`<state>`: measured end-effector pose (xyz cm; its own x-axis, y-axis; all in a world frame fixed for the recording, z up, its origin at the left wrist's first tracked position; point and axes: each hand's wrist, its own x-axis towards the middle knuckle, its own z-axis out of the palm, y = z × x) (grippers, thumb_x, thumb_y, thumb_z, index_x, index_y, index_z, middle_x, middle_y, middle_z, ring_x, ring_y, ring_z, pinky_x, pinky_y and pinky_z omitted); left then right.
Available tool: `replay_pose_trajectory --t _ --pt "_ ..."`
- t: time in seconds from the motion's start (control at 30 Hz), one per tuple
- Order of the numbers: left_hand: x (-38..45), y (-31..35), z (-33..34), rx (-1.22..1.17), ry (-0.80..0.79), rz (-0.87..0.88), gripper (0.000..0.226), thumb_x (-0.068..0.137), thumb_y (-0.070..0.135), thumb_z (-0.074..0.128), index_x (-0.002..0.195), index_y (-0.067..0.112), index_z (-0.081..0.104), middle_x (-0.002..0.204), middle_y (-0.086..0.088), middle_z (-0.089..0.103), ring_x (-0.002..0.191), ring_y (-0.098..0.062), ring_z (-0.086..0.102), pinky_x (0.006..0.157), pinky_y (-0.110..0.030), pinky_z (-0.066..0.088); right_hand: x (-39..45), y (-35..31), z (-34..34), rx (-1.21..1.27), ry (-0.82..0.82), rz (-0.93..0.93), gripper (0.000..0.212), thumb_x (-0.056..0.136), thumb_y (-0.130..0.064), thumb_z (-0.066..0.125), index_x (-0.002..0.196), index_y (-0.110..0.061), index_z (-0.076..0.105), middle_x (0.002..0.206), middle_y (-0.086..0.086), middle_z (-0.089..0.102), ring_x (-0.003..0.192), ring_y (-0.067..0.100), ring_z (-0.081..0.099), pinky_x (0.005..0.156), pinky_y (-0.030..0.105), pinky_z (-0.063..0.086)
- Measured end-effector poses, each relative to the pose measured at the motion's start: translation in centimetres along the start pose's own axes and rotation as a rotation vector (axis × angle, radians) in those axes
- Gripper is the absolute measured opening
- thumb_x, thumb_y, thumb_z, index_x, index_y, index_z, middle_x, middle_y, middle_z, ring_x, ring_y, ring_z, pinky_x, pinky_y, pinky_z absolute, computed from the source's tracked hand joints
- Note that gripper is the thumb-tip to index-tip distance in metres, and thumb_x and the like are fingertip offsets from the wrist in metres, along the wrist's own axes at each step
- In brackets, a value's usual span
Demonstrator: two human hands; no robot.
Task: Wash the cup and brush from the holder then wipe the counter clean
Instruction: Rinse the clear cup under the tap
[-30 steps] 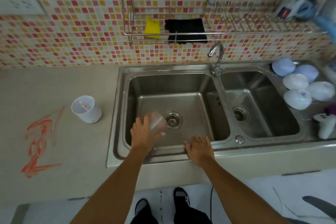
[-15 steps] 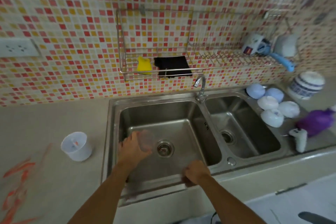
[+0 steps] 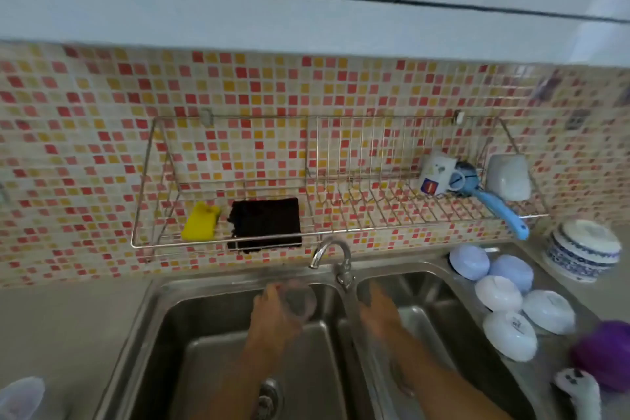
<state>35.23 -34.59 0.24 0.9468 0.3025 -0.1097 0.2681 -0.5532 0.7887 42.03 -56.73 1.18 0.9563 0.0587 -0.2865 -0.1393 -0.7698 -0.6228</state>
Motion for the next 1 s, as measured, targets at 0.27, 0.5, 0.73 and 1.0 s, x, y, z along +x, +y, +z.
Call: replay_pose_trajectory --t 0.27,0.5,0.73,1.0 --pt "3.0 2.4 1.8 0.052 0.046 -0.099 0.082 0.053 0.024 0.085 0.121 0.018 0.041 0.117 -0.003 0.057 0.107 -0.025 0.055 0.089 -0.041 0.053 7.3 -0.9 2.1 -0.009 -0.195 -0.185 0.061 0.090 -0.015 0.051 0.146 -0.023 0.031 0.134 0.000 0.051 0.113 0.030 0.058 0.094 0.044 0.049" --pt "3.2 4.1 3.4 -0.073 0.052 -0.111 0.075 0.058 0.022 0.085 0.118 0.022 0.040 0.109 0.002 0.055 0.096 -0.019 0.059 0.085 -0.035 0.053 9.6 1.0 6.2 -0.434 -0.262 -0.429 0.058 0.077 -0.004 0.057 0.131 -0.015 0.040 0.136 0.010 0.045 0.122 0.034 0.051 0.100 0.039 0.045" --pt "2.6 2.9 4.6 -0.259 0.106 -0.160 0.067 0.054 0.035 0.082 0.109 0.024 0.046 0.107 -0.007 0.064 0.088 -0.025 0.069 0.074 -0.046 0.059 10.5 2.5 7.2 -0.605 -0.222 -0.557 0.074 0.084 -0.004 0.057 0.150 -0.011 0.025 0.158 0.013 0.020 0.145 0.029 0.021 0.119 0.040 0.017" --pt "2.0 3.6 5.2 -0.189 0.129 -0.099 0.061 0.062 0.021 0.087 0.110 0.029 0.050 0.105 0.007 0.062 0.087 -0.006 0.065 0.057 -0.011 0.049 11.1 2.4 7.2 -0.570 -0.242 -0.554 0.073 0.084 -0.014 0.061 0.149 -0.015 0.030 0.157 0.009 0.027 0.144 0.026 0.025 0.118 0.041 0.018"
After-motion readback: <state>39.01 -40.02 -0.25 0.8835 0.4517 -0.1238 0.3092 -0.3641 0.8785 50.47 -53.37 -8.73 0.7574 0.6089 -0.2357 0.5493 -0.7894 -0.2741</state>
